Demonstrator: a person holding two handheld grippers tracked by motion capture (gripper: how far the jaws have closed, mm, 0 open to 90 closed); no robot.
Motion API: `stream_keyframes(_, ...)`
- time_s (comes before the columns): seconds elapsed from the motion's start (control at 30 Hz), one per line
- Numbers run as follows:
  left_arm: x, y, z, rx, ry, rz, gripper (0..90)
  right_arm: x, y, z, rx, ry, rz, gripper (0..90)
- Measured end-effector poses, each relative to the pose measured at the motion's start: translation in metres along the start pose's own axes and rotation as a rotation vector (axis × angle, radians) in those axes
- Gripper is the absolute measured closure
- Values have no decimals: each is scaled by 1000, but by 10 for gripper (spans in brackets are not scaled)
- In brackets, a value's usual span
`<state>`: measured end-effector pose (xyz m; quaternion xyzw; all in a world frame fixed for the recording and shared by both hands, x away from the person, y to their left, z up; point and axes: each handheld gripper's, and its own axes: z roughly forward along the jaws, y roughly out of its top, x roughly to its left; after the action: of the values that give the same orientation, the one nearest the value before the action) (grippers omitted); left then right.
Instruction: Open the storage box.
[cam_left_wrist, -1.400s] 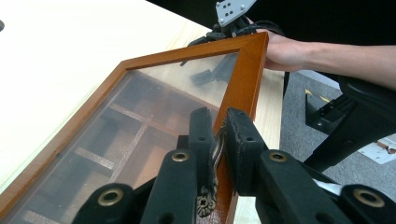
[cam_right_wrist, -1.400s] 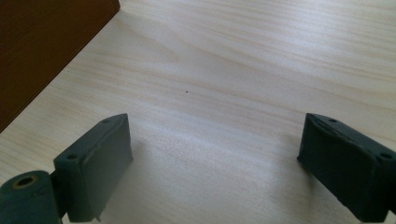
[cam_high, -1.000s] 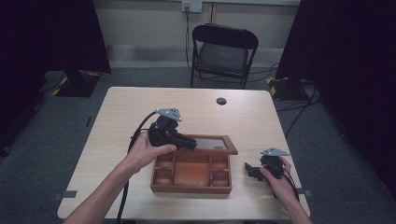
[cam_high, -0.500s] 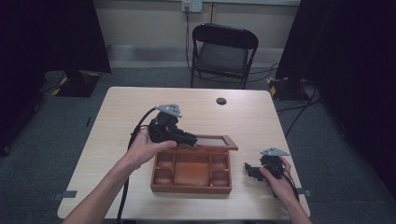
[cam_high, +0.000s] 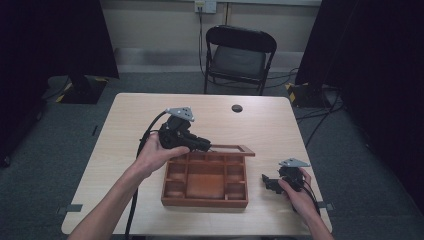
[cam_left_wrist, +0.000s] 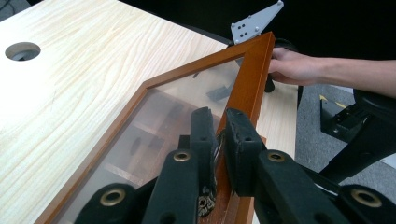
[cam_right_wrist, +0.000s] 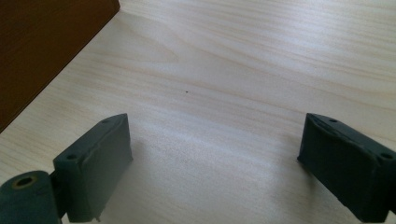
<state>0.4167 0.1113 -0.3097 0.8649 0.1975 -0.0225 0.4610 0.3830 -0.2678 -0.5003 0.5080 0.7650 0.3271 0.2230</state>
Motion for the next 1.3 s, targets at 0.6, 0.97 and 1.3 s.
stream_keyframes(0.6, 3, 4, -2, -2, 14, 12, 825, 0, 0, 0, 0, 0, 0, 85)
stream_keyframes(0.97, 4, 12, -4, -6, 33, 29, 839, 0, 0, 0, 0, 0, 0, 85)
stream_keyframes(1.3, 9, 12, -5, -21, 19, 19, 838, 0, 0, 0, 0, 0, 0, 85)
